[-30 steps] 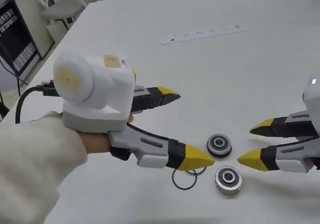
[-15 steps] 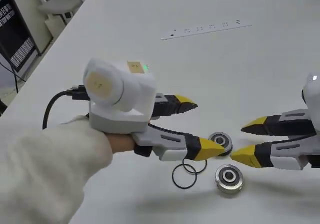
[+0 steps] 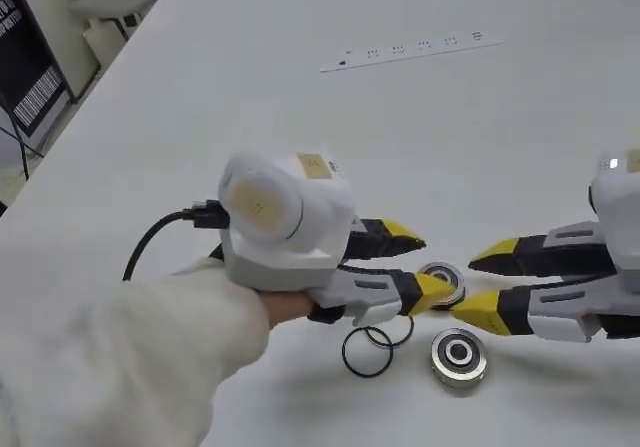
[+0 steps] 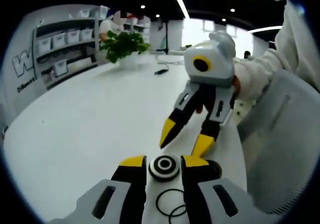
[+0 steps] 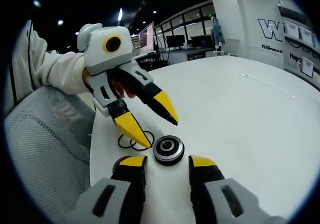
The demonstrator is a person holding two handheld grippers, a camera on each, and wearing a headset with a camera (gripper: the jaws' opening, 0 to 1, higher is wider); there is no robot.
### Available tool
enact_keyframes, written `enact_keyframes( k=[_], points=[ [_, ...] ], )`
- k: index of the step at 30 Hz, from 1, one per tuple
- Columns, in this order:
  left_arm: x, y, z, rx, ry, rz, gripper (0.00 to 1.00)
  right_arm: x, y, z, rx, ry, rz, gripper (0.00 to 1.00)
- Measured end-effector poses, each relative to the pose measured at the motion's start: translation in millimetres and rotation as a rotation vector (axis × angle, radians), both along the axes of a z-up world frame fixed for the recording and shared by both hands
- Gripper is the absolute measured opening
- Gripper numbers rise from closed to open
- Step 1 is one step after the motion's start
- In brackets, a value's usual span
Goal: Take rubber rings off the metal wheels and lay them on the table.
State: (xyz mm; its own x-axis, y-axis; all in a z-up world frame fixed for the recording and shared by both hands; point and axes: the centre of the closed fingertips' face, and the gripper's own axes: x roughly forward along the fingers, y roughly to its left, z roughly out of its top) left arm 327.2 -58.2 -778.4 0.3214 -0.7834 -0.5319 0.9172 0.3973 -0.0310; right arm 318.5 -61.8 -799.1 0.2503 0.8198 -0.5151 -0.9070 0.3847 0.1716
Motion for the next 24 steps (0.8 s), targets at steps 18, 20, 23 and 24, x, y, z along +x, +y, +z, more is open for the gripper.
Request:
enact_keyframes(
  k=[18,20,23,24],
  points=[
    [-2.3,-0.8,-16.5,0.042,-0.009,0.017,0.15,1.6,4.0,-11.2,-0.040,-0.022,0.011,0.19],
    [-3.0,-1.0,-17.2,0.045,-0.006,0.018,0.14,1.9,4.1,-11.4,-0.043,-0.026,0.012,0.19],
    [-2.3,-1.8,-16.5,0.037,-0.008,0.018,0.14,1.8,4.0,-10.8,-0.046,-0.037,0.015,0.19],
    [-2.0,-1.8,-16.5,0.035,-0.009,0.019,0.14,1.7,3.9,-10.7,-0.048,-0.040,0.017,0.18]
  ],
)
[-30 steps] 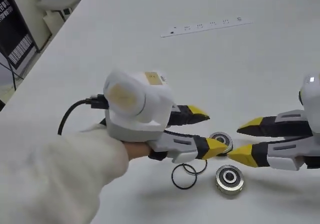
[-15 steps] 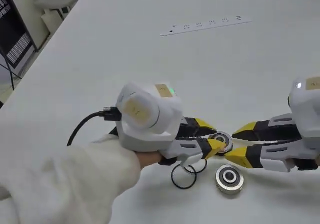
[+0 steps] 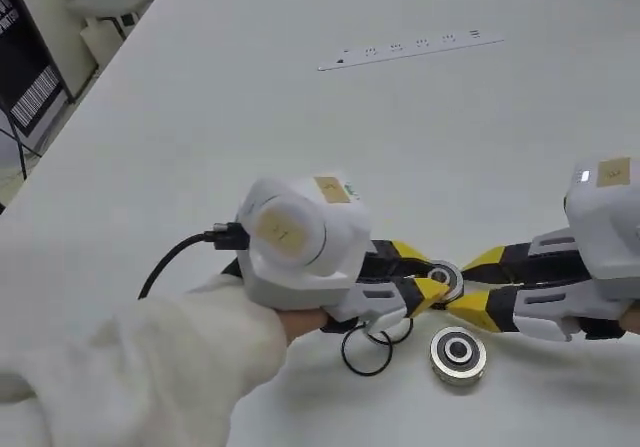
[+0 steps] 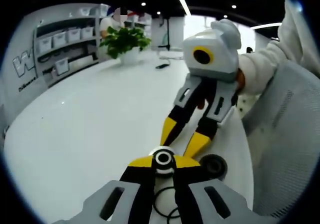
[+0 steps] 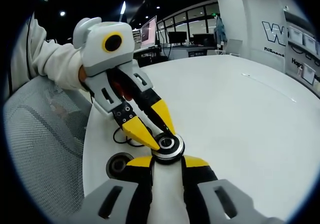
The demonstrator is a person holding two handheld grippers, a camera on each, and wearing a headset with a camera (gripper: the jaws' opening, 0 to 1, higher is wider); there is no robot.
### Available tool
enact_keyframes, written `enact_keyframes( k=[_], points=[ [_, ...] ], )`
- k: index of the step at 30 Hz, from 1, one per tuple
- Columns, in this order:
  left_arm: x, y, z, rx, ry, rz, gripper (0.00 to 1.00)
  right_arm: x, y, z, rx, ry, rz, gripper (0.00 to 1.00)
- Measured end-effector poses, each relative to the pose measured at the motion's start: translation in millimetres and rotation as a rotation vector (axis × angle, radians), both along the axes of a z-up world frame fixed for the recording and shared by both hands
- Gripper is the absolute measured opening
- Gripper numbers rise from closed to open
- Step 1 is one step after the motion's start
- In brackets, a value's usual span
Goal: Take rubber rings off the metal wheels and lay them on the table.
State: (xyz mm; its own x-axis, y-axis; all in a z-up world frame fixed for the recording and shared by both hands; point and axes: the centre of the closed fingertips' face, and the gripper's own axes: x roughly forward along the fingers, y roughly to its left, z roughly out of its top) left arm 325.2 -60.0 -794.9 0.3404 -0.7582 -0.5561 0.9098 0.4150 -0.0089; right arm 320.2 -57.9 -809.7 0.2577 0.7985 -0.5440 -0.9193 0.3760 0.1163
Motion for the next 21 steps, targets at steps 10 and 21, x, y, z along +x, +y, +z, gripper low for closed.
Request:
enact_keyframes(
  k=[10,21],
  points=[
    [2.3,-0.1,-0.5,-0.012,0.002,0.009,0.14,1.3,-1.3,0.3,-0.011,-0.006,0.002,0.16],
    [3.1,-0.1,-0.7,-0.021,0.002,0.010,0.14,-0.6,-4.0,0.5,-0.009,0.016,-0.012,0.11]
  ],
)
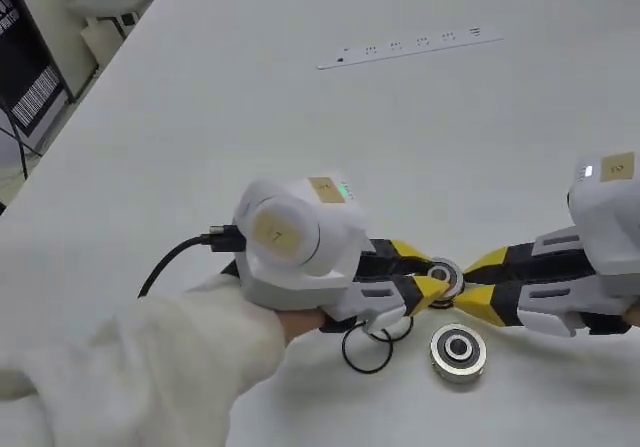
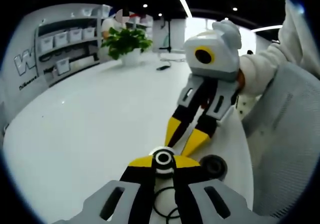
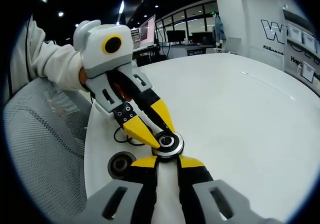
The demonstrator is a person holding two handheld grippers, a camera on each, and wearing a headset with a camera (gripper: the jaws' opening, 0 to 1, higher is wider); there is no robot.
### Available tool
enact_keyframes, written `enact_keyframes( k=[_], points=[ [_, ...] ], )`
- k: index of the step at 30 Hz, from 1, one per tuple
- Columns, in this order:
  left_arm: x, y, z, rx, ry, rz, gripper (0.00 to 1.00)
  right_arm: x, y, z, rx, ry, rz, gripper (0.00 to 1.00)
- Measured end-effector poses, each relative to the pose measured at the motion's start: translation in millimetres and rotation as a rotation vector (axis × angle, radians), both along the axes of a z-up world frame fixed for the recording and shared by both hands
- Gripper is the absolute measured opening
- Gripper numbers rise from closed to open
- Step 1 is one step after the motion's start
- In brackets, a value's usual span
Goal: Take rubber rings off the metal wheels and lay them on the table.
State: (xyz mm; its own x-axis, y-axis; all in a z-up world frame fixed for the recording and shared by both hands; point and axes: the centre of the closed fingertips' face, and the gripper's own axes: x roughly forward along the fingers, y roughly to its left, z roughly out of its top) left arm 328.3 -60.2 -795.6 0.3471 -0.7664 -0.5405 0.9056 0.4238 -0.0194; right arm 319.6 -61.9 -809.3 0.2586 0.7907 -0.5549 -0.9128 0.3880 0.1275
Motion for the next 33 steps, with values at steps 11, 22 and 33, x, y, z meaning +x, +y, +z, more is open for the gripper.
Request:
enact_keyframes(
  k=[11,22,33],
  points=[
    [-0.2,0.7,-0.6,0.000,-0.003,-0.002,0.14,0.2,-1.4,0.8,-0.008,-0.016,0.000,0.05],
    [-0.3,1.7,-0.9,0.008,-0.014,-0.008,0.13,4.5,-5.5,1.9,-0.030,-0.047,-0.035,0.00],
    [-1.1,3.0,-0.6,0.010,-0.033,-0.014,0.12,5.1,-8.5,4.8,0.038,0.054,-0.131,0.00]
  ],
)
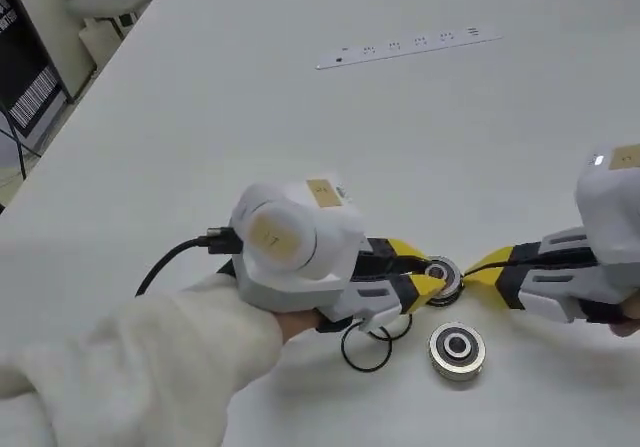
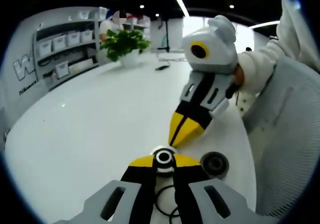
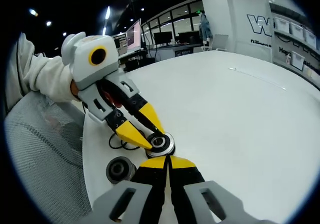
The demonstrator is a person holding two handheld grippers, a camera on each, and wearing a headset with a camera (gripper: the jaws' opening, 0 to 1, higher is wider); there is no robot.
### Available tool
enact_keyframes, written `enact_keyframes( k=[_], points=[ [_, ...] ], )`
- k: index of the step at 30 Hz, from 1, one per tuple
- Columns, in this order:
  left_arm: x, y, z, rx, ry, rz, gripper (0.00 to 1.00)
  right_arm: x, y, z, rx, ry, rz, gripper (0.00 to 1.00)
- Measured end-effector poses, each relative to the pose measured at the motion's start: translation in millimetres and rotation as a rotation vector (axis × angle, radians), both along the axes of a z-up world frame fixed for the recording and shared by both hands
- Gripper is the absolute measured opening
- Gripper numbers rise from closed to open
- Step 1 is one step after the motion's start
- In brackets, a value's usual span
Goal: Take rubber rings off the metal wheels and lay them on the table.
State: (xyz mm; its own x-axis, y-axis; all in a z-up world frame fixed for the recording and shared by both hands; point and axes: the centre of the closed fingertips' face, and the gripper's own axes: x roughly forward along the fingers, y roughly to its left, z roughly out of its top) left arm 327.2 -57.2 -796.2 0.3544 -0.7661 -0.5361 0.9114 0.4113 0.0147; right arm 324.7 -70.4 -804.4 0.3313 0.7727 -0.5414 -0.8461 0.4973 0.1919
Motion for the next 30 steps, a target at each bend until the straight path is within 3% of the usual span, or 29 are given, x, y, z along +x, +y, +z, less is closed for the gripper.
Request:
enact_keyframes(
  k=[4,6,8,13,30],
  points=[
    [-0.4,0.2,0.2,-0.007,0.002,0.003,0.12,3.0,0.9,5.8,0.105,0.087,-0.074,0.00],
    [-0.6,0.3,0.3,-0.011,0.006,0.005,0.12,3.6,0.2,6.3,0.135,0.125,-0.097,0.00],
    [-0.7,0.4,0.4,-0.015,0.009,0.008,0.12,3.8,0.5,6.3,0.147,0.134,-0.101,0.00],
    [-0.8,0.5,0.2,-0.008,-0.005,0.008,0.12,3.3,4.3,8.5,0.157,0.129,-0.097,0.00],
    [-1.3,0.5,0.3,-0.011,-0.009,0.005,0.12,0.6,12.3,14.2,0.147,0.086,-0.050,0.00]
  ],
)
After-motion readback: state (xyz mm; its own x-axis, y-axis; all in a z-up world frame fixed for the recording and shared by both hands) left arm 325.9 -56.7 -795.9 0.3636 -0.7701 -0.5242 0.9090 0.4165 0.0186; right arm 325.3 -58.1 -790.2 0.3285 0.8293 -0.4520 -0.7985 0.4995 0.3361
